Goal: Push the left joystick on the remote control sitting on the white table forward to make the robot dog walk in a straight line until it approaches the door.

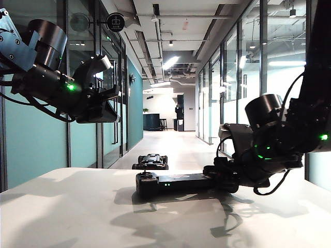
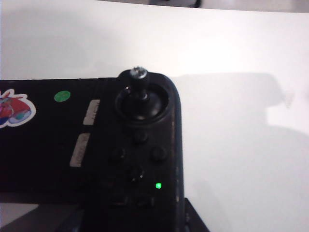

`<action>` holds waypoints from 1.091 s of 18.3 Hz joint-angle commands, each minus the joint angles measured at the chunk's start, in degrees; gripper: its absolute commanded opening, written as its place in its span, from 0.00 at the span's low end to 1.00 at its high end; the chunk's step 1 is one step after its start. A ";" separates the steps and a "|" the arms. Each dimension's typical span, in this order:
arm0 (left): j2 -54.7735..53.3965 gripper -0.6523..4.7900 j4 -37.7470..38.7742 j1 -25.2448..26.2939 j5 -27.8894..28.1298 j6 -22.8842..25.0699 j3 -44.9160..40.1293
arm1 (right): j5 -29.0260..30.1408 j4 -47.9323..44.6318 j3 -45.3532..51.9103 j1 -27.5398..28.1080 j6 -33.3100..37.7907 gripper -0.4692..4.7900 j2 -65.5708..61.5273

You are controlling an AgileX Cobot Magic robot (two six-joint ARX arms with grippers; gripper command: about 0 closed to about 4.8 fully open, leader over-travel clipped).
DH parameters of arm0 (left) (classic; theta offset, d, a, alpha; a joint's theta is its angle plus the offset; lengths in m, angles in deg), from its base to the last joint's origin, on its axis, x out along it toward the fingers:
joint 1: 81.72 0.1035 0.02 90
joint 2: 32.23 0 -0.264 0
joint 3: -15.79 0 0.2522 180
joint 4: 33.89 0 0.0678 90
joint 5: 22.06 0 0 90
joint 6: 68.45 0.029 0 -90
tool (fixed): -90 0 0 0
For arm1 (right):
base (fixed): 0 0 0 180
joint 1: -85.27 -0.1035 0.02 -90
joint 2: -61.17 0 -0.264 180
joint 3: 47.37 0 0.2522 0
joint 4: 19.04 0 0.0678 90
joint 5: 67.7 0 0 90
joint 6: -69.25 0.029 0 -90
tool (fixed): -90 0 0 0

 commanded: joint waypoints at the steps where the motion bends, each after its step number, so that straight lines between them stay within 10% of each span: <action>1: 0.09 0.11 -0.72 -0.07 -0.63 0.09 0.24 | -6.71 -0.87 -0.04 -2.14 0.50 0.47 0.31; 20: -13.94 0.11 4.87 -0.09 -12.20 2.78 12.11 | -16.70 -1.73 -0.04 -5.31 2.62 0.47 0.42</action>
